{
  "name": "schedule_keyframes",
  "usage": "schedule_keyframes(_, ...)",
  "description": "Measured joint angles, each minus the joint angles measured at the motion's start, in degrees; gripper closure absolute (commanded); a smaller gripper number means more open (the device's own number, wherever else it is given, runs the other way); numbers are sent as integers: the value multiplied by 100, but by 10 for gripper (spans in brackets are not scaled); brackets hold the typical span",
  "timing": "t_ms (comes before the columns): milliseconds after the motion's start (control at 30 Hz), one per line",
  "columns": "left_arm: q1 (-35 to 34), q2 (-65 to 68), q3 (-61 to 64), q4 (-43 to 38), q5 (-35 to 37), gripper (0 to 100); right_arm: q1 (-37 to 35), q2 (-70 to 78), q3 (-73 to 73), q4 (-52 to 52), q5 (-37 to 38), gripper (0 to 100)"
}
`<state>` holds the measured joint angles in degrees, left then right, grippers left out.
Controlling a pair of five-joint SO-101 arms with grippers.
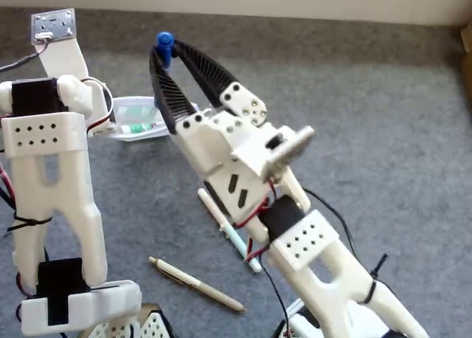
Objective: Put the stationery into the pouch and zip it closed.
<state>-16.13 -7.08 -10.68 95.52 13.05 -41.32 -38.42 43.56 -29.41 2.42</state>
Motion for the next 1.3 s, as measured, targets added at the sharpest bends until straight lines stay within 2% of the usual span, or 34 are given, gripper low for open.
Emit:
schedule_keyframes(367,0,0,9,0,0,995,9,114,105,88,0,995)
schedule_keyframes(833,0,0,9,0,0,995,18,105,97,2690,0,993)
schedule_keyframes(1100,0,0,9,0,0,995,18,105,-536,4404,9,992)
schedule_keyframes(1200,0,0,9,0,0,995,18,105,-703,4730,9,992)
schedule_keyframes(1300,0,0,9,0,0,995,18,105,-765,4835,352,992)
